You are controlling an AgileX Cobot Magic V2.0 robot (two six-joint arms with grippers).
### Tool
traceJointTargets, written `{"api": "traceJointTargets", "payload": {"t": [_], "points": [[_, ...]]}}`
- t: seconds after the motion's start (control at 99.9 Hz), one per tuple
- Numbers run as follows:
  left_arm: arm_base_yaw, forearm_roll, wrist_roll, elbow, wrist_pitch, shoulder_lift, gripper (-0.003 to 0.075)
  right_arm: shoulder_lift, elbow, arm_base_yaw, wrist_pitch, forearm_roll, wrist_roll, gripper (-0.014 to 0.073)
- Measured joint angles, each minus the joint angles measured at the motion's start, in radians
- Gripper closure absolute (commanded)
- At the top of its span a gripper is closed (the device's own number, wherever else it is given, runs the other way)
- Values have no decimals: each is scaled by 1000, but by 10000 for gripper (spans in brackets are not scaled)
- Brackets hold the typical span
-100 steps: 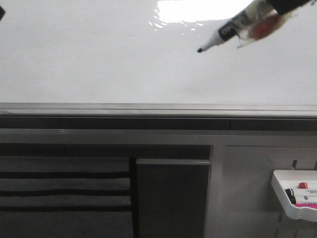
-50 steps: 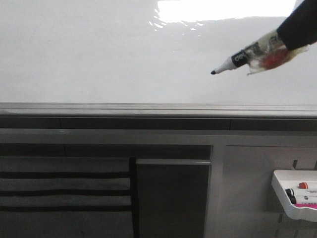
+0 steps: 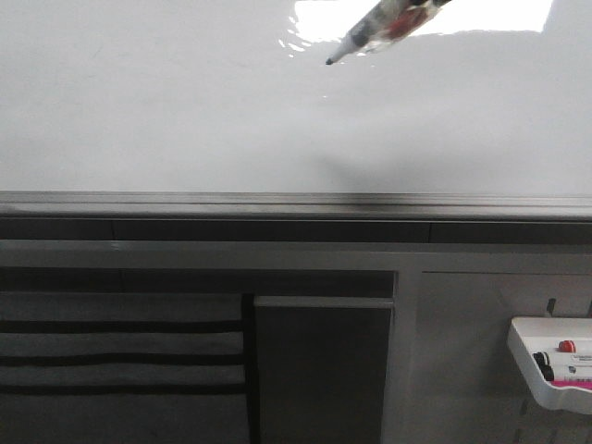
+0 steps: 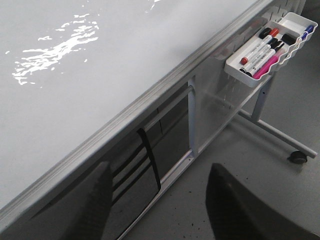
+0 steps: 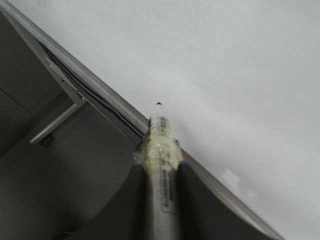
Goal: Write number 3 on whiteboard
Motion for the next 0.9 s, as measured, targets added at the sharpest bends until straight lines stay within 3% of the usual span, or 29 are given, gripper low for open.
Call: {"api": "traceJointTargets", "payload": {"t": [0.28, 0.701, 0.901], "points": [[0, 0, 0, 0, 0, 0, 332, 203, -151, 0, 6, -15, 2, 536], [0, 0, 0, 0, -1, 0, 332, 221, -146, -52, 47, -50, 8, 536], [0, 0, -1, 0, -1, 0, 332, 240, -101, 3, -10, -44, 8, 536]]}}
